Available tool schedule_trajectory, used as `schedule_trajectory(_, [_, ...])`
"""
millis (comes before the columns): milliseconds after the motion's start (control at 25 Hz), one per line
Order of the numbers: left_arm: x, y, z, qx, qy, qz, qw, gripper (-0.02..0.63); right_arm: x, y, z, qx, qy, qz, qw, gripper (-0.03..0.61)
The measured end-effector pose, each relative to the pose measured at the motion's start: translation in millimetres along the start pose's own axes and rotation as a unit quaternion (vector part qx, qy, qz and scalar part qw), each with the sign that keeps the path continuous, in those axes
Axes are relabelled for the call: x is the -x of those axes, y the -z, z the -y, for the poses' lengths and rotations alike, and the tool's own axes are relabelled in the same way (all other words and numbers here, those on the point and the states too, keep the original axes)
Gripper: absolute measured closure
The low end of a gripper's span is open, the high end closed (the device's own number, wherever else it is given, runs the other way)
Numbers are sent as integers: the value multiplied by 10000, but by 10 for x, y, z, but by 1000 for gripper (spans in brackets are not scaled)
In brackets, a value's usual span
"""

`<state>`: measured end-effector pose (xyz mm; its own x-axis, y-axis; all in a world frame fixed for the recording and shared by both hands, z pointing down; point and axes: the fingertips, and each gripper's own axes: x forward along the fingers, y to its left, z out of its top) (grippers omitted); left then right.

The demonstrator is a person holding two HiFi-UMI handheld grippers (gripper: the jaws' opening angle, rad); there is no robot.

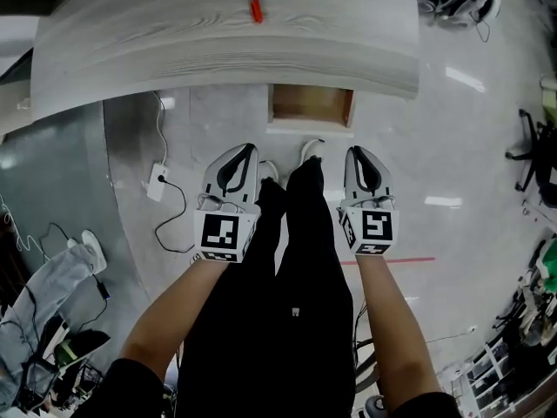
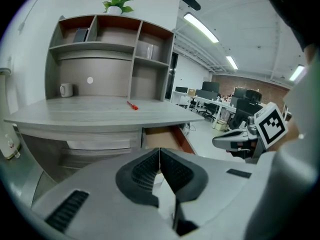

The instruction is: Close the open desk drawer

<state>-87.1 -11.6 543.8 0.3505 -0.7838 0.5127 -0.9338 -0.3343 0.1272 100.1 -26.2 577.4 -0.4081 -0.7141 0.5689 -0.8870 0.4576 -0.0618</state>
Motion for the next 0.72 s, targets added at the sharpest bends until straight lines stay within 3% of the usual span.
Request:
schedule_trajectory(200, [-129, 253, -83, 470, -49, -266, 9985, 598, -101, 244, 52, 51, -11, -239, 9997, 558])
schedule_trajectory(440, [-290, 558, -102, 114, -1, -512, 9986, 598, -183, 526, 144, 92, -49, -537, 9985, 554])
schedule_trajectory(720, [-481, 902, -151, 65, -12, -843, 9964, 597, -449, 830, 186, 289, -207, -815, 9960, 467])
